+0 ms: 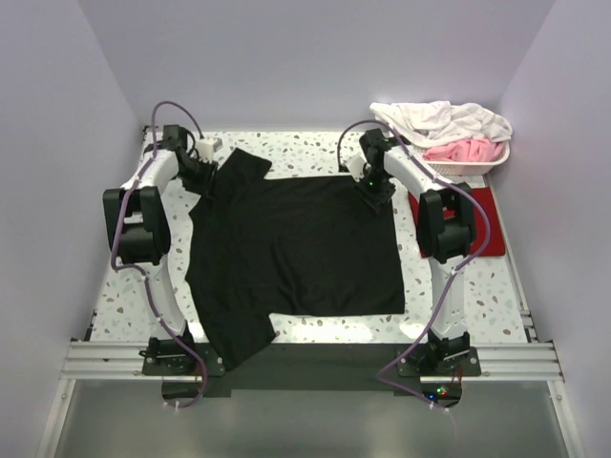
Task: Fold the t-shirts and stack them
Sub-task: Flatten the tshirt out
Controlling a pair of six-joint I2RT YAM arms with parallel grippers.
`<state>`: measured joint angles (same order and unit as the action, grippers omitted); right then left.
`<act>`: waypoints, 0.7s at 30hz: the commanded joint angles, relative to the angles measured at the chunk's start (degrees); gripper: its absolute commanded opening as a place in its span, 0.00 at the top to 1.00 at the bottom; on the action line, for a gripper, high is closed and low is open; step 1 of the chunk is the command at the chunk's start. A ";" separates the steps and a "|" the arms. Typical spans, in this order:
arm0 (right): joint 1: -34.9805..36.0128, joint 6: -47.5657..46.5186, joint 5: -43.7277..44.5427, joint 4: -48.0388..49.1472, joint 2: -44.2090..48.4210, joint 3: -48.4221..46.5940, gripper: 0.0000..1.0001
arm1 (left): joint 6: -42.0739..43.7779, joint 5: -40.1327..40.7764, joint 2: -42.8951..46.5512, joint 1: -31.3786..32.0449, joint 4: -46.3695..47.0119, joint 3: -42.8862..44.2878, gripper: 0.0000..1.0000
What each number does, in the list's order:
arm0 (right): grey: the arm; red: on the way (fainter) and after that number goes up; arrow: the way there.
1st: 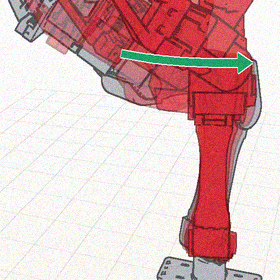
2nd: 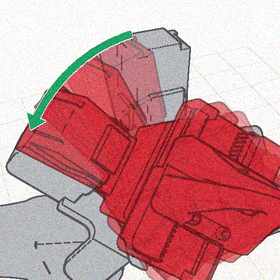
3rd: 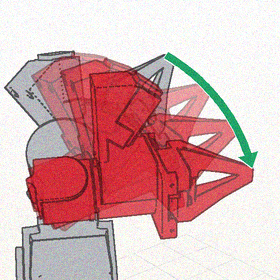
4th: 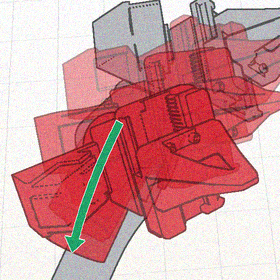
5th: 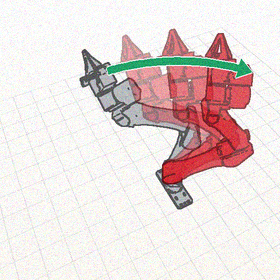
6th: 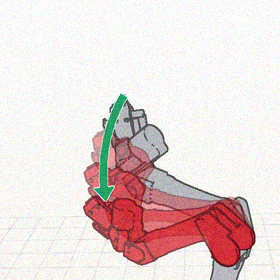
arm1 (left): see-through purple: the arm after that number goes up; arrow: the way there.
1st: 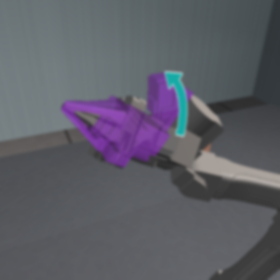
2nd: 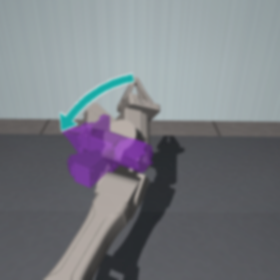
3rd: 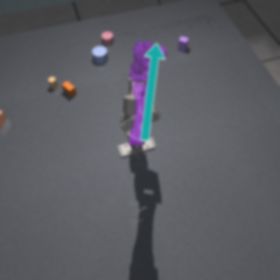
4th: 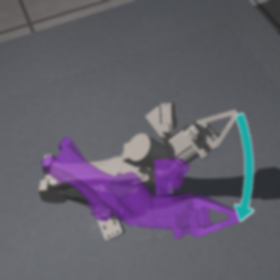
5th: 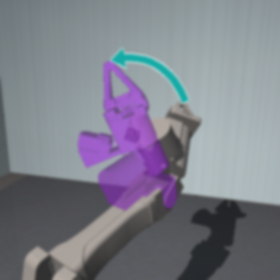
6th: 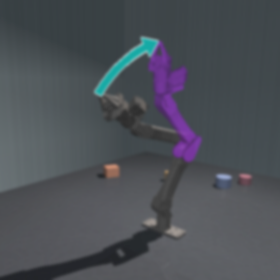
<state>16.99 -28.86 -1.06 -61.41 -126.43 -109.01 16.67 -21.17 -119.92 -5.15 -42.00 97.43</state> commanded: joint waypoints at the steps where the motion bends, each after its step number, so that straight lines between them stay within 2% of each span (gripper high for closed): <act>1: 0.15 -2.25 2.02 0.84 -1.79 3.01 0.59 | 1.79 4.11 1.62 0.05 -2.04 -3.91 0.64; 8: 0.06 -1.46 10.10 11.19 -6.71 3.28 0.60 | 1.18 11.05 -5.23 -0.56 -0.11 -0.14 0.70; 11: -0.12 0.03 14.49 15.07 -11.53 -1.80 0.60 | 0.74 11.94 -10.76 -0.74 0.34 7.75 0.71; 12: -0.12 0.64 15.55 15.52 -13.12 -6.34 0.60 | 0.48 11.94 -14.17 -0.83 -0.10 13.69 0.71; 14: -0.03 2.49 15.30 14.31 -16.98 -12.25 0.57 | -0.23 11.59 -17.53 -0.74 -1.59 20.49 0.70; 15: -0.12 3.19 14.69 13.17 -17.88 -18.28 0.55 | -0.49 11.85 -20.07 -0.74 -2.20 27.31 0.68; 17: 0.06 4.43 12.15 8.01 -17.98 -23.50 0.50 | 0.38 10.98 -21.23 -0.83 -3.61 34.28 0.63; 19: 0.06 4.78 7.94 6.39 -14.74 -24.33 0.45 | 1.35 10.36 -18.70 -0.92 -3.01 34.33 0.58; 21: 0.06 3.64 4.33 5.95 -7.30 -18.30 0.42 | 3.89 8.43 -12.75 -0.83 -2.65 28.81 0.55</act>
<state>16.99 -26.28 9.23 -53.54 -142.61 -129.86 17.74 -10.52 -140.73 -5.52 -44.49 127.09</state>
